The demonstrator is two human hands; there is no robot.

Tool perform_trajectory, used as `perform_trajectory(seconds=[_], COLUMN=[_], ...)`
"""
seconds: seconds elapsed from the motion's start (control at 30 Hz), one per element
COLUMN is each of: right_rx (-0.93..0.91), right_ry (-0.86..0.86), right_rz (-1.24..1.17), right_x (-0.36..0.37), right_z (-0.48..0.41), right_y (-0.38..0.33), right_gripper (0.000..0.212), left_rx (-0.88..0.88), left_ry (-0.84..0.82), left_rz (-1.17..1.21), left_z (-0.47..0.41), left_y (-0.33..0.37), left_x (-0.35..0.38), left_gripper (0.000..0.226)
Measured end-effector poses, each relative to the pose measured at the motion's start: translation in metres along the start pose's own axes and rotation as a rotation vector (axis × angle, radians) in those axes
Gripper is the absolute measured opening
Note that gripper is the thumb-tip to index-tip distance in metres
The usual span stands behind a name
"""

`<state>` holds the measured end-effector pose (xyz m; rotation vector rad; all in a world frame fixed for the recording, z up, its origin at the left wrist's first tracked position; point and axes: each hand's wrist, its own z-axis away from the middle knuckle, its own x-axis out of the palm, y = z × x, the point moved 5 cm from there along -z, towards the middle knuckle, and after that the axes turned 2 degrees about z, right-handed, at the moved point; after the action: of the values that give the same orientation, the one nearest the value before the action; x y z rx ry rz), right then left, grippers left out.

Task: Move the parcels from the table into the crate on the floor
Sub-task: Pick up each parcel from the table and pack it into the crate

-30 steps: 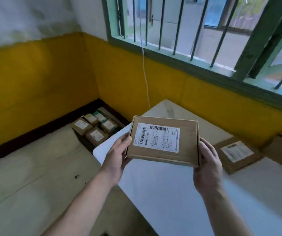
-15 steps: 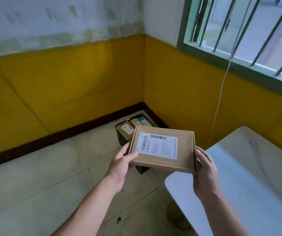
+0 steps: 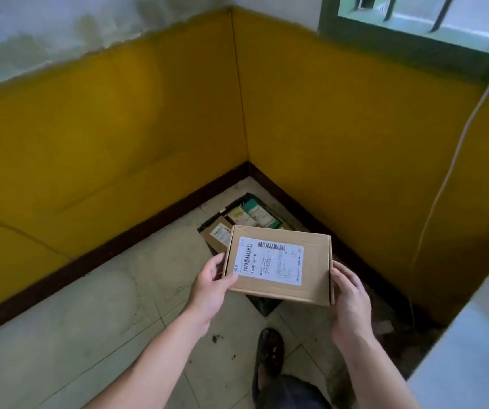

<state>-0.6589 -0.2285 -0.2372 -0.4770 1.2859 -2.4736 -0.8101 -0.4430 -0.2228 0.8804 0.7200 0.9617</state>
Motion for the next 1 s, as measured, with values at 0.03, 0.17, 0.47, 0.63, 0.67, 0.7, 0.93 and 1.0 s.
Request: perform_trajectory(seconds=[0.03,0.17,0.47,0.63,0.67,0.7,0.93,1.0], right_rx=[0.030,0.106,0.252,0.371,0.415,0.448,0.542,0.570], right_ry=[0.033,0.118,0.286,0.455,0.487,0.510,0.540,0.539], right_rz=[0.003,0.056,0.151,0.221,0.224,0.222,0.169,0.150], right_x=[0.008,0.038,0.070,0.084,0.087,0.090,0.099,0.101], right_z=[-0.016,-0.060,-0.129,-0.173,-0.182,-0.189,-0.244,-0.259], right_y=[0.006,0.023,0.085,0.157,0.174,0.188,0.274,0.290], right_gripper=[0.014,0.015,0.024,0.025,0.023,0.021,0.019,0.016], left_rx=[-0.031,-0.119,-0.294,-0.306,-0.312,-0.315,-0.259,-0.209], left_ry=[0.000,-0.010,-0.149,-0.339,-0.387,-0.426,-0.607,-0.632], left_rz=[-0.050,-0.187,-0.335,-0.497,-0.538,-0.572,-0.769,-0.830], left_z=[-0.019,-0.087,-0.208,-0.292,-0.309,-0.325,-0.420,-0.437], left_y=[0.001,0.002,-0.055,-0.108,-0.121,-0.132,-0.187,-0.196], left_x=[0.001,0.002,0.022,0.035,0.037,0.041,0.071,0.076], left_gripper=[0.055,0.053,0.051,0.030,0.028,0.026,0.031,0.032])
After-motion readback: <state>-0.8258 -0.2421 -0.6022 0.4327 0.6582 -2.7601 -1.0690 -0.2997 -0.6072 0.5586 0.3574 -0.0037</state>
